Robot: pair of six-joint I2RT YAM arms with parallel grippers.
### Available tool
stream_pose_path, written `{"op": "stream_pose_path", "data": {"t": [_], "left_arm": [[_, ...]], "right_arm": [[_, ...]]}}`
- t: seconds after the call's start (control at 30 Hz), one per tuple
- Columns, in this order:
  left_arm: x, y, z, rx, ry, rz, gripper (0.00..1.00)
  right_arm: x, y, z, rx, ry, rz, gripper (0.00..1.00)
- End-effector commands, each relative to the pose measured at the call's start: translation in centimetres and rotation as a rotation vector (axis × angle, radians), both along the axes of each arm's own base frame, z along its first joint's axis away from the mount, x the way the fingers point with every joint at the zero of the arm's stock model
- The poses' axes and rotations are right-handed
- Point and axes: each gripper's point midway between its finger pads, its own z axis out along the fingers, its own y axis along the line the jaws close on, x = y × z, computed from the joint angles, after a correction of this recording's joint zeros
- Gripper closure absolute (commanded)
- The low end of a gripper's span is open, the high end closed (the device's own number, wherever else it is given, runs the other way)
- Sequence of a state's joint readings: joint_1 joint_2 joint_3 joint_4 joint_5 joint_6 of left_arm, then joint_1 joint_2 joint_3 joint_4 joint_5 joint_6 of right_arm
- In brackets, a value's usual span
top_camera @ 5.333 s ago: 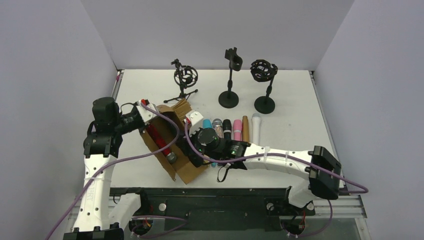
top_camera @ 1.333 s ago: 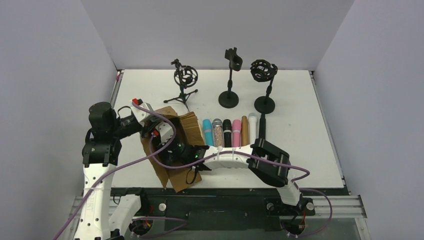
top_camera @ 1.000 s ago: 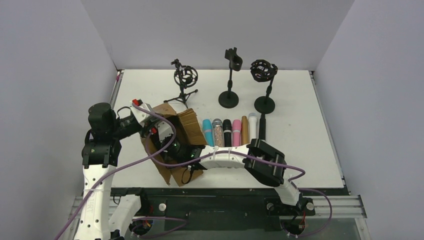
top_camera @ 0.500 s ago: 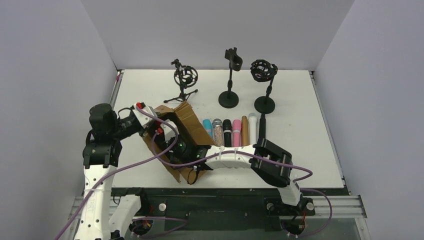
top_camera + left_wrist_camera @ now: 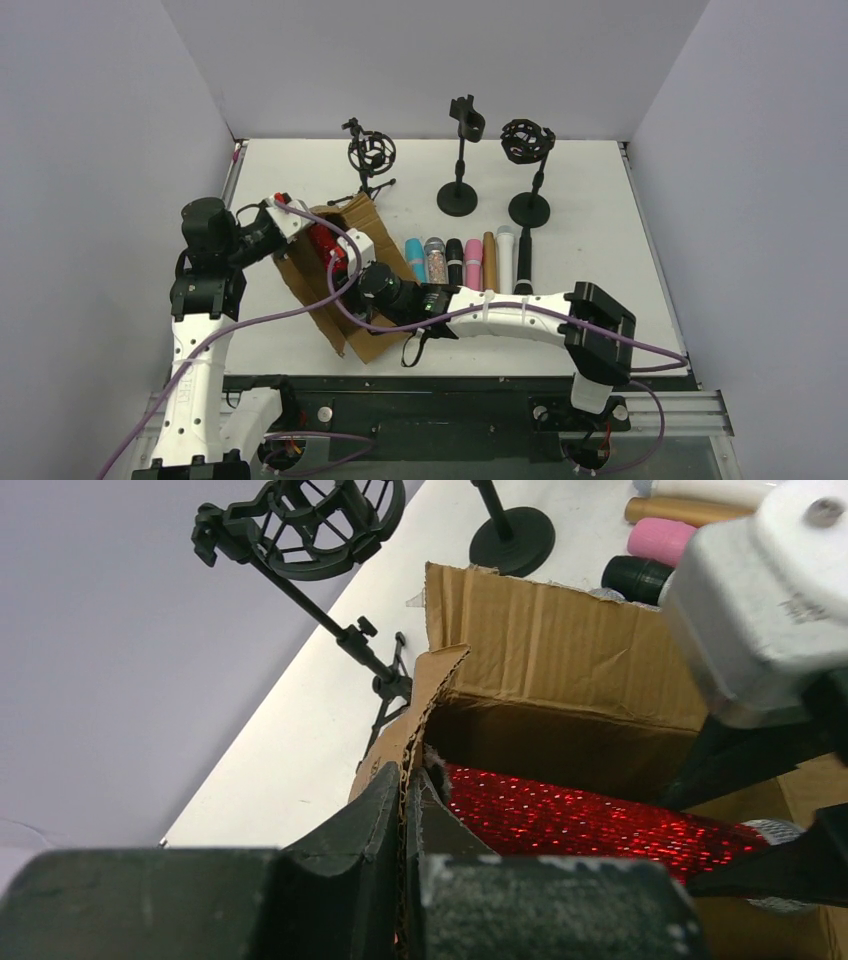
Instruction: Attach the microphones to the stand
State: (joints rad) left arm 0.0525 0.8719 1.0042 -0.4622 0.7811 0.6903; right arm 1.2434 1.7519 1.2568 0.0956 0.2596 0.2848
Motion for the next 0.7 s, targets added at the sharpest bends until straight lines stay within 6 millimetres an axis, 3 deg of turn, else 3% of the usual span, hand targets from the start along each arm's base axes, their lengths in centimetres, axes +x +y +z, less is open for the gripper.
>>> {"op": "stream_pose_path", "data": {"t": [0.0, 0.17, 0.23, 0.3, 0.37, 0.43, 0.5, 0.57, 0.67], "left_arm": [[1.3, 1.0, 1.6, 0.041, -0.109, 0.032, 1.00], [3.5, 2.5, 1.4, 0.036, -0.103, 0.110, 0.98], [4.3, 2.8, 1.0, 0.020, -0.074, 0.139, 0.81], [5.5, 4.0, 1.0, -0.012, -0.049, 0.231, 0.33], [6.4, 4.9, 1.2, -0.054, -0.030, 0.309, 0.10], [6.9, 5.8, 1.6, -0.083, -0.005, 0.380, 0.01], [7.2, 6.7, 3.0, -0.110, 0.015, 0.451, 0.03], [7.1, 7.6, 2.6, -0.133, 0.084, 0.521, 0.04], [6.1, 8.4, 3.5, -0.158, 0.131, 0.596, 0.04]], "right_arm": [[-1.1, -0.9, 3.5, 0.069, 0.016, 0.041, 1.00], [-2.1, -3.3, 3.9, 0.038, 0.047, 0.052, 1.00], [-2.0, -4.4, 4.3, 0.030, 0.050, 0.032, 1.00], [-1.7, -5.4, 5.3, 0.049, 0.048, 0.003, 1.00], [-1.0, -6.4, 6.8, 0.089, 0.048, -0.026, 1.00], [-0.7, -7.1, 8.6, 0.132, 0.040, -0.044, 1.00], [-0.3, -7.8, 10.3, 0.172, 0.031, -0.066, 1.00], [0.0, -8.3, 11.6, 0.202, 0.022, -0.081, 1.00], [0.7, -8.9, 12.5, 0.226, 0.020, -0.106, 1.00]]}}
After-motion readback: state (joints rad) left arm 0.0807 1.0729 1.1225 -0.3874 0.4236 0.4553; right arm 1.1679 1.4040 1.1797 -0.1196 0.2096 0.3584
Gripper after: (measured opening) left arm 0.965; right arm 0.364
